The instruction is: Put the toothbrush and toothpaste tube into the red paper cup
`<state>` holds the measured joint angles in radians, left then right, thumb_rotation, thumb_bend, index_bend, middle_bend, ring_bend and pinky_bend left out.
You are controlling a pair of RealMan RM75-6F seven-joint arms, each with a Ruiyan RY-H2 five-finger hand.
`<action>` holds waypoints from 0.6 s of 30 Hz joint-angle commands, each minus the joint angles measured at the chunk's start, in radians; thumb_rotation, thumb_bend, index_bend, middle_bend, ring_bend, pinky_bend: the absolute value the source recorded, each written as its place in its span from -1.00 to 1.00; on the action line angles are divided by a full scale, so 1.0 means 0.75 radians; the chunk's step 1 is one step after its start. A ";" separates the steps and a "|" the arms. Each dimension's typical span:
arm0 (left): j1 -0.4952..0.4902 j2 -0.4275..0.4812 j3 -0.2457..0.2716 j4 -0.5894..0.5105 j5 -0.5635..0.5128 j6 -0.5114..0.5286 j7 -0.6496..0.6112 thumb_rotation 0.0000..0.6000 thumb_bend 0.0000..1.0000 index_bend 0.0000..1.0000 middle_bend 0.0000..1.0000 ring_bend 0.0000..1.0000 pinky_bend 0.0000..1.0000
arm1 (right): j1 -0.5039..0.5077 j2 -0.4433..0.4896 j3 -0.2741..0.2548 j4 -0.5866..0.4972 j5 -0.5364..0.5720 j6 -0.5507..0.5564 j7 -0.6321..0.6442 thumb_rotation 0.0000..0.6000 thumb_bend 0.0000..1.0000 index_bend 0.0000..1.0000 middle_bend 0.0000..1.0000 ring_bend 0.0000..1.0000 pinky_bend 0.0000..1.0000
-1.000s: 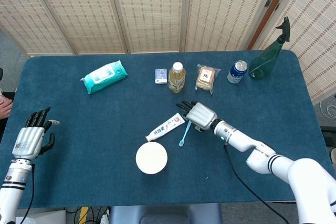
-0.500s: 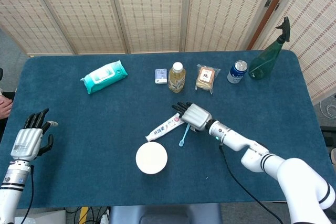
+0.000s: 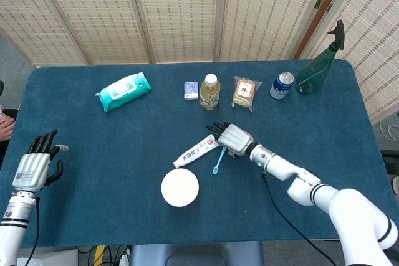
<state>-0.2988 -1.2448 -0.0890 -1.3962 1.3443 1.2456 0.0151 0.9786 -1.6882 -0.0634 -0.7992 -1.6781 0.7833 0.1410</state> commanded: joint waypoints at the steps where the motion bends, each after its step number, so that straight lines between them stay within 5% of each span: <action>1: 0.001 0.000 0.000 -0.001 0.001 0.001 0.001 1.00 0.20 -0.39 -1.00 -1.00 -1.00 | -0.004 0.000 -0.002 0.002 0.003 0.001 0.002 1.00 -0.56 -0.05 -1.00 -1.00 -0.51; 18: 0.003 -0.001 -0.001 -0.004 -0.001 -0.004 0.008 1.00 0.20 -0.39 -1.00 -1.00 -1.00 | -0.005 -0.024 -0.012 0.029 0.013 0.003 -0.002 1.00 -0.56 0.02 -1.00 -1.00 -0.51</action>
<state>-0.2964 -1.2456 -0.0901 -1.3993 1.3439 1.2425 0.0212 0.9747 -1.7057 -0.0725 -0.7778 -1.6682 0.7850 0.1394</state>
